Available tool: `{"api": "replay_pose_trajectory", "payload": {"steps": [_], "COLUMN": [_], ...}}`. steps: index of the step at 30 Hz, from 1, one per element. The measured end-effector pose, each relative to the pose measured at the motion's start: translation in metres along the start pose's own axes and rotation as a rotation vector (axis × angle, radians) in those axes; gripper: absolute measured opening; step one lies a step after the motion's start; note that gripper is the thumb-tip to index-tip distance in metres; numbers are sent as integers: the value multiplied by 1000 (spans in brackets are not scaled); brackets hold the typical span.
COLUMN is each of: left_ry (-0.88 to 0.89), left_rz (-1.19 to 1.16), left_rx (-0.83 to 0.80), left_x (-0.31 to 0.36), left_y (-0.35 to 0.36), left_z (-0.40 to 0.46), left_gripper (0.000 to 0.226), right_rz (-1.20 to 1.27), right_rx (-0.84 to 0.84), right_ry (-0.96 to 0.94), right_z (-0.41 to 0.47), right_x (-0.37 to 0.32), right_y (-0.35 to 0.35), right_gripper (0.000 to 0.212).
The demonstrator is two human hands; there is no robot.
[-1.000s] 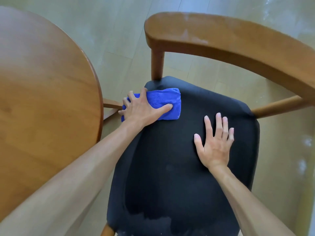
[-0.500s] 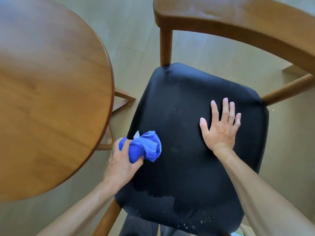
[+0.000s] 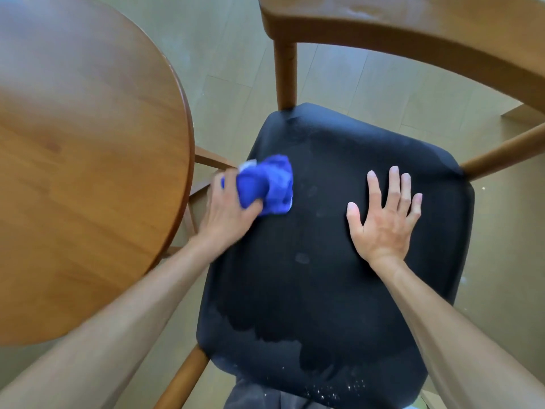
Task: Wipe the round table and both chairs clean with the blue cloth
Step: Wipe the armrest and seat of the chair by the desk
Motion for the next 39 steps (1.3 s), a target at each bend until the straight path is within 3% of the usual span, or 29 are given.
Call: {"api": "replay_pose_trajectory", "payload": {"steps": [4,11,16,20,23,26,29,34,36,39], "left_ry": [-48,-58,-192,-336,-332,-279,-105,209,287,287], "left_rz": [0,-6,84,169,155,176,257,329,441,459], "left_rx": [19,-49,-232,-475,-563,-526,-431,-159,-157,-270], "left_x": [39,-25,-85,-130,-133,-116,-73,52,97,120], "left_y": [12,0,-7,-12,-16,-17,-6,20,42,63], "left_z": [72,-18,-115,-186,-199,-195,-169,-41,-4,15], "left_gripper": [64,63,55,51,50,50,63,73,77,89], "right_rz": [-6,-8,-4,6,-5,-5,3,93,194,587], "right_rx": [28,22,12,16,-7,-32,-68,-131,-165,-197], "right_ry": [-6,-4,1,-2,-4,-5,-6,-18,-2,198], "right_z": [0,0,0,1,1,1,1,2,6,18], "right_x": [-1,0,0,-1,-1,0,0,2,3,11], "right_y": [2,0,0,-1,-1,-2,-5,-12,-18,-35], "right_gripper": [64,64,64,64,64,64,65,60,53,47]}}
Point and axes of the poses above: each hand's wrist, its own z-axis towards the middle knuckle, its own y-axis out of the palm, x = y × z, the point moved 5 cm from there along z, towards the middle knuckle, and after that the axes turned 10 degrees about -z, right-handed, at the moved point
